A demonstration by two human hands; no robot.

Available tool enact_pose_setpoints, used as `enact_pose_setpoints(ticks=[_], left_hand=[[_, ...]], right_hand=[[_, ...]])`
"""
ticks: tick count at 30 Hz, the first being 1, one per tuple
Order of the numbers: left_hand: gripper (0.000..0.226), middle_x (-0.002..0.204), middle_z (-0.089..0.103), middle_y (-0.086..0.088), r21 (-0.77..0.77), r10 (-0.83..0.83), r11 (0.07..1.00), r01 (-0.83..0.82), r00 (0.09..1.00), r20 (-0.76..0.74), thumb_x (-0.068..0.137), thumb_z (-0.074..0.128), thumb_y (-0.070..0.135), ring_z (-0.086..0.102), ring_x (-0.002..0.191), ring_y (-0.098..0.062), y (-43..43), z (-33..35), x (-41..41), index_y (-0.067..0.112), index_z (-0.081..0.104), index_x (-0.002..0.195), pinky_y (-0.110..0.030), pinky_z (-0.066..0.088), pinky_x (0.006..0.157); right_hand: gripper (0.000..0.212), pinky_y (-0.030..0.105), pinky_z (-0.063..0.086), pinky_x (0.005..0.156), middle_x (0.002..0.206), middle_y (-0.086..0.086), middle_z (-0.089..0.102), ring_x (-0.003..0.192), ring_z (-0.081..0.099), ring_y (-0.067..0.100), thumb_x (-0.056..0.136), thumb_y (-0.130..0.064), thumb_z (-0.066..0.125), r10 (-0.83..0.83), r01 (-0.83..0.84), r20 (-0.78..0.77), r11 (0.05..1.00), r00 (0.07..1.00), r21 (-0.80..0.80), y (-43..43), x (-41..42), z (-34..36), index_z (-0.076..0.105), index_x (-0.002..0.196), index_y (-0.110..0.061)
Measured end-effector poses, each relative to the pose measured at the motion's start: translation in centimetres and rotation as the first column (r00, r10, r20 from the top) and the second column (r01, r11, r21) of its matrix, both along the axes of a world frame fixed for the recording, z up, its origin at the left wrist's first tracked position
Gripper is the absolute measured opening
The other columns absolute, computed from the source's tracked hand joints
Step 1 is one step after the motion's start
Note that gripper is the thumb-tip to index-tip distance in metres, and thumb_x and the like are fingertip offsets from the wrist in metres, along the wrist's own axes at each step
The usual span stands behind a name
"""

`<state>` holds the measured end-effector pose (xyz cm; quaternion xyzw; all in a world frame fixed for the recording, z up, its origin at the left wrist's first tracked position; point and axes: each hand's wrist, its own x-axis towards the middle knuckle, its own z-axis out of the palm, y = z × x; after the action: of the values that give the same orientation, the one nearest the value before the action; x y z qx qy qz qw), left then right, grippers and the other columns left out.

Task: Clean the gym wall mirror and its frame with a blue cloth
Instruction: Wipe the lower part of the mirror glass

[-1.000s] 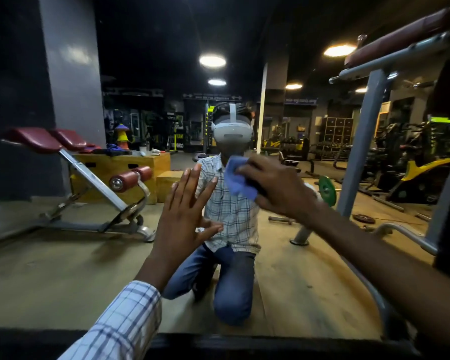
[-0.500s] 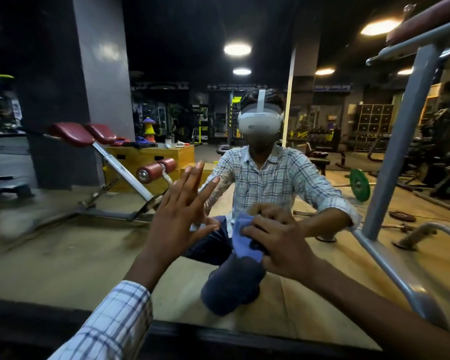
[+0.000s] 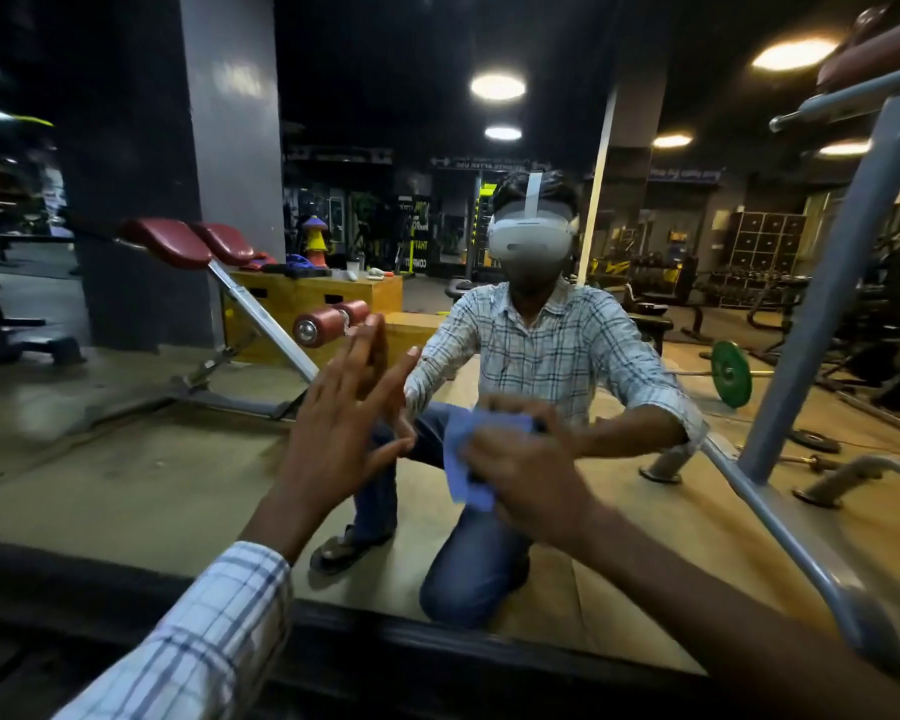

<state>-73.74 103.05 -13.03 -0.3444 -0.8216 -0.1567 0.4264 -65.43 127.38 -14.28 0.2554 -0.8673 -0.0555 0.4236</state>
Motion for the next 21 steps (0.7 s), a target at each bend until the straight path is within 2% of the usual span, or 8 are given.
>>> enact_pose_setpoints(ticks=[1,3,5,9,11,14,16,21], left_hand=[[0.119,0.174,-0.007,-0.010,-0.001,0.010,1.000,-0.010,1.000,0.009,0.072,0.088,0.050,0.003,0.161,-0.032,-0.7,0.1,-0.2,0.035,0.017,0.165,-0.053,0.028,0.122],[0.119,0.174,-0.008,-0.010,-0.009,0.004,1.000,-0.004,1.000,0.012,0.072,0.088,0.052,0.003,0.161,-0.032,-1.6,0.2,-0.6,0.035,0.016,0.165,-0.053,0.027,0.122],[0.119,0.174,-0.008,-0.009,-0.006,-0.008,1.000,0.008,1.000,0.009,0.073,0.087,0.053,0.003,0.161,-0.031,-1.9,0.3,-1.2,0.036,0.015,0.165,-0.053,0.025,0.123],[0.115,0.174,-0.007,-0.008,0.029,-0.045,0.999,0.046,0.999,-0.014,0.075,0.085,0.054,0.002,0.161,-0.028,-2.0,-0.3,-1.9,0.033,0.018,0.165,-0.054,0.024,0.123],[0.112,0.174,-0.006,-0.008,0.051,-0.067,0.996,0.068,0.997,-0.025,0.076,0.084,0.054,0.001,0.161,-0.028,-2.0,-0.6,-2.2,0.030,0.020,0.165,-0.054,0.024,0.124],[0.112,0.174,-0.003,-0.008,0.084,-0.059,0.995,0.061,0.998,-0.019,0.075,0.085,0.052,0.005,0.161,-0.030,-2.3,-1.3,-2.7,0.029,0.021,0.165,-0.055,0.026,0.124],[0.112,0.174,-0.002,-0.008,0.114,-0.060,0.992,0.061,0.998,-0.011,0.075,0.087,0.050,0.007,0.161,-0.031,-2.7,-2.1,-2.8,0.029,0.022,0.165,-0.057,0.029,0.123],[0.112,0.175,-0.003,-0.005,0.135,-0.038,0.990,0.033,0.999,0.037,0.076,0.086,0.049,0.008,0.161,-0.029,-4.4,-3.6,-3.2,0.033,0.020,0.165,-0.056,0.035,0.120]], right_hand=[[0.027,0.042,0.052,0.070,0.101,0.008,0.065,0.089,0.061,0.025,0.083,-0.021,0.055,0.004,-0.013,0.078,0.992,0.997,0.126,-0.2,0.0,-1.4,0.070,0.104,-0.012],[0.032,0.043,0.047,0.076,0.107,0.010,0.065,0.093,0.066,0.033,0.080,-0.022,0.057,-0.045,0.038,0.051,0.991,0.998,0.126,0.2,-0.1,0.4,0.067,0.110,-0.016],[0.037,0.046,0.051,0.085,0.122,0.013,0.062,0.104,0.064,0.033,0.082,-0.018,0.065,-0.121,0.113,-0.109,0.991,0.987,-0.076,0.5,-0.1,5.0,0.061,0.119,-0.017],[0.039,0.018,0.047,0.073,0.117,0.008,0.061,0.095,0.058,0.015,0.082,-0.012,0.080,-0.210,0.014,-0.361,0.878,0.909,-0.478,-0.1,-0.3,11.3,0.065,0.118,-0.010],[0.036,0.029,0.055,0.079,0.117,0.009,0.061,0.100,0.060,0.018,0.083,-0.010,0.075,-0.204,-0.022,-0.338,0.828,0.919,-0.560,-1.8,-1.6,8.1,0.064,0.117,-0.011],[0.045,0.051,0.052,0.089,0.121,0.013,0.066,0.107,0.064,0.035,0.077,-0.016,0.059,-0.081,0.059,-0.057,0.947,0.995,-0.317,-3.4,-2.8,-1.1,0.068,0.122,-0.013],[0.047,0.044,0.046,0.098,0.126,0.012,0.068,0.108,0.068,0.033,0.075,-0.016,0.065,-0.083,0.094,0.070,0.980,0.994,-0.177,-3.0,-2.9,-4.4,0.072,0.122,-0.013],[0.043,0.036,0.040,0.081,0.112,0.010,0.068,0.093,0.066,0.032,0.069,-0.009,0.076,-0.020,0.025,0.075,0.998,0.997,-0.063,-3.4,-1.7,-1.3,0.073,0.111,-0.013]])
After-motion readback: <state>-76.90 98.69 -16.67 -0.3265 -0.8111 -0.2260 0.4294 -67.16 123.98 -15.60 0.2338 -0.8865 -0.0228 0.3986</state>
